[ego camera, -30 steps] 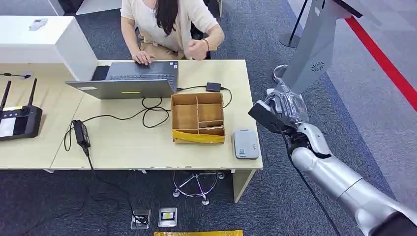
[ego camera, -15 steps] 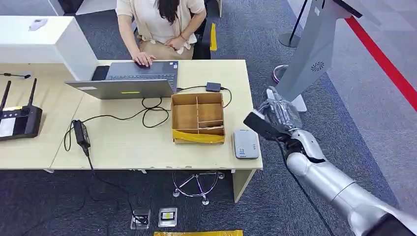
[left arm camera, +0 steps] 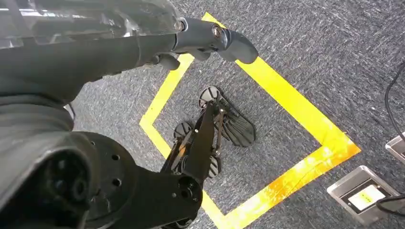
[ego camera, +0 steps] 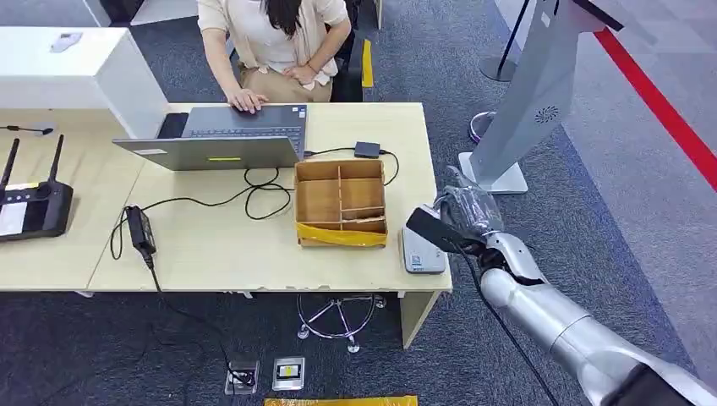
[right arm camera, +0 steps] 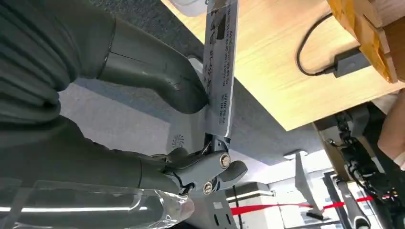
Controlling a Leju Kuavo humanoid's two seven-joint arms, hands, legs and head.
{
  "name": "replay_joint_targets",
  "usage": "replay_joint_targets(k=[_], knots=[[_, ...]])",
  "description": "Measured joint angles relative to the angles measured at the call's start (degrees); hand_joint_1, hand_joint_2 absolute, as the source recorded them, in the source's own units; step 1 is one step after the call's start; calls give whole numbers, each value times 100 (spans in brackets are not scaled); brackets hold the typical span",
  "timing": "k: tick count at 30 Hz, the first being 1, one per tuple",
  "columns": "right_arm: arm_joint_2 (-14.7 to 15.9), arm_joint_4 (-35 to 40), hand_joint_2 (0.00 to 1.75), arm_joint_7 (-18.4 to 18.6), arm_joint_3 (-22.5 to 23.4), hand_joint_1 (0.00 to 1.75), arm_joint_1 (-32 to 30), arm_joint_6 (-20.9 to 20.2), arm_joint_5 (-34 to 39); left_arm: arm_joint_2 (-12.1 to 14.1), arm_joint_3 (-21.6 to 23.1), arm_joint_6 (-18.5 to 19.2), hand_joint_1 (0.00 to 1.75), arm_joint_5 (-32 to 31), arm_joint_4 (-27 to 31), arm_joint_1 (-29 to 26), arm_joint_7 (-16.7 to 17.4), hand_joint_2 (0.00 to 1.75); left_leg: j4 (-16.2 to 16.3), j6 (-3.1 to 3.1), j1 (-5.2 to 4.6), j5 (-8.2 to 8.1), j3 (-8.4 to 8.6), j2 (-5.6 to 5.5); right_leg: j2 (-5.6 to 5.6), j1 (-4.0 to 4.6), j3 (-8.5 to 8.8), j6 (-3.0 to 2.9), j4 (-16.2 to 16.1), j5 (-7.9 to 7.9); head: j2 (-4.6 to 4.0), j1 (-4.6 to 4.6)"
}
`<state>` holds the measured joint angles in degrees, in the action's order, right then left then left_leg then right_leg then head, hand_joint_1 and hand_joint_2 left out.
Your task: Pass the card to the sensor for recognition and then transmit it.
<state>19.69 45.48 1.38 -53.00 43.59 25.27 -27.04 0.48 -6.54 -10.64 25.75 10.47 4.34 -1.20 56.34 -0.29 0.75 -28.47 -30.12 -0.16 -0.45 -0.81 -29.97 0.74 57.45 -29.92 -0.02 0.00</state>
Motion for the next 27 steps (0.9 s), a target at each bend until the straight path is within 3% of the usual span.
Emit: replay_joint_targets(k=[27], knots=[[-288, -520, 175, -15, -269, 175, -134, -496, -72, -2, 131, 4, 0, 72, 0, -1, 0, 0, 0, 0, 0, 0, 1, 1, 3, 0, -2, 0, 0, 0, 0, 0]])
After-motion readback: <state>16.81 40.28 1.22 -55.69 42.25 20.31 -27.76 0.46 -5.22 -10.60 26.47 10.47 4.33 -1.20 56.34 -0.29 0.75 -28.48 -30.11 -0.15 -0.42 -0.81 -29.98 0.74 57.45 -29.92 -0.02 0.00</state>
